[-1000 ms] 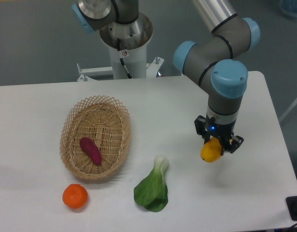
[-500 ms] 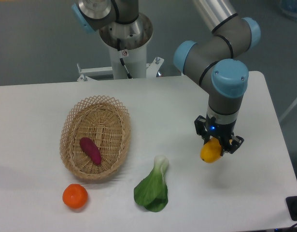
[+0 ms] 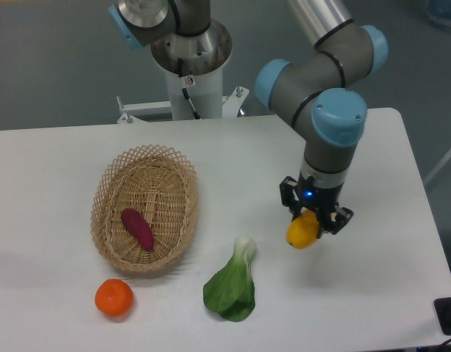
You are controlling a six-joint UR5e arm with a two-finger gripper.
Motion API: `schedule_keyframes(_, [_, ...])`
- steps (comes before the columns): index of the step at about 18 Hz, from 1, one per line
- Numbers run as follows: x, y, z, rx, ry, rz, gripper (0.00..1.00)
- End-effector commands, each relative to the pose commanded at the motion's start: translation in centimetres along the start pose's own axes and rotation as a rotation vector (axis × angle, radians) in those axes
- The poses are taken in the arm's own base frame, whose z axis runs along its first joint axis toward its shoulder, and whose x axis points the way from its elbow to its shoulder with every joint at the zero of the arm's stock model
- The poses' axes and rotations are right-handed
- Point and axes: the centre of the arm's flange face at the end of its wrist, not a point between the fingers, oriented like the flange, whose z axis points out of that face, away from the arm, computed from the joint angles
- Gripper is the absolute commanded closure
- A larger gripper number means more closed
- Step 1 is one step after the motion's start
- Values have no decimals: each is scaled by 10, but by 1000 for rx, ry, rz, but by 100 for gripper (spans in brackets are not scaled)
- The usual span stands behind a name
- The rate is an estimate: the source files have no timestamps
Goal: Place the mango in the basket
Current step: 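Carry the held yellow mango toward the wicker basket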
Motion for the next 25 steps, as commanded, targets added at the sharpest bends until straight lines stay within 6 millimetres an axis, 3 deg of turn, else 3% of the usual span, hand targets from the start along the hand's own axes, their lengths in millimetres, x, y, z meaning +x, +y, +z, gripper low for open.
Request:
schedule_keyframes(6, [63,-40,0,1,29,88,56])
schedule_keyframes(11, [106,-74,-19,18,14,110,56])
schedule_keyframes(14, [136,-98,-11,8,31,135,56])
schedule_keyframes(17, [161,-101,1,-6,57,159,56])
schedule_keyframes(25, [198,-99,24,-43,108,192,55])
